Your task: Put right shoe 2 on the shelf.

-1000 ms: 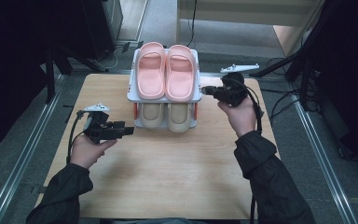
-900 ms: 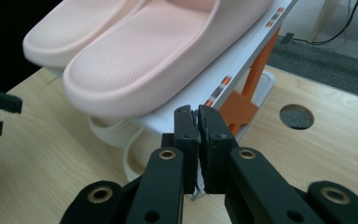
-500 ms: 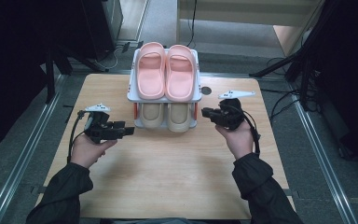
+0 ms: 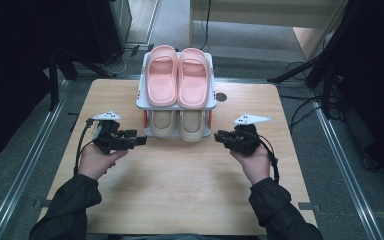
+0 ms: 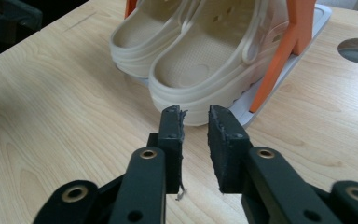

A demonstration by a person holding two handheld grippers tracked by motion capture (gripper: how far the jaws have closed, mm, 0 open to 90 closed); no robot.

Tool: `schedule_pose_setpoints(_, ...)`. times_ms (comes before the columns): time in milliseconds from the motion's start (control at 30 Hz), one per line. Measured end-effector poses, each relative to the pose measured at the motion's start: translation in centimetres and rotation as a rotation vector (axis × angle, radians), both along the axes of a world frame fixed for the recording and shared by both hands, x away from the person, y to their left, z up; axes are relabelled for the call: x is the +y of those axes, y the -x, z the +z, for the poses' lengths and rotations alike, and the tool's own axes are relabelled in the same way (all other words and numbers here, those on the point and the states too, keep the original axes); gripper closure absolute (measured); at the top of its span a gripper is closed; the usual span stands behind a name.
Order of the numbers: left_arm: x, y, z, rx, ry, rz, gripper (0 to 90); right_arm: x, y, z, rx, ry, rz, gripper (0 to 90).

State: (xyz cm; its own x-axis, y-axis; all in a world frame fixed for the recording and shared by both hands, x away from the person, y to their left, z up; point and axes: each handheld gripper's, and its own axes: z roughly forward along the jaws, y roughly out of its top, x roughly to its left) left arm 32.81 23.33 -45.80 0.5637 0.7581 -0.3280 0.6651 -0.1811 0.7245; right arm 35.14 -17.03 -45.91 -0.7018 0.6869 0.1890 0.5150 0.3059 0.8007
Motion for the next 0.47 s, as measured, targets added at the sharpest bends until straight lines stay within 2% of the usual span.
schedule_pose_setpoints(100, -0.1, -0.1, -0.1, -0.001, -0.009, -0.006, 40.5, 0.1, 0.4, -0.7, -0.017, -0.001, 0.015, 71.7)
schedule_pose_setpoints(200, -0.4, -0.2, -0.3, 0.002, -0.020, -0.014, 40.3, 0.3, 0.6, -1.1, 0.010, 0.011, 0.021, 69.3)
schedule_pose_setpoints(333, -0.6, -0.3, -0.3, 0.002, -0.025, -0.026, 39.8, 0.2, 0.7, -1.5, 0.000, 0.014, 0.032, 69.1)
schedule_pose_setpoints(467, -0.7, -0.4, -0.4, 0.004, -0.016, -0.031, 39.1, 0.1, 0.7, -1.6, 0.012, 0.009, 0.028, 67.9)
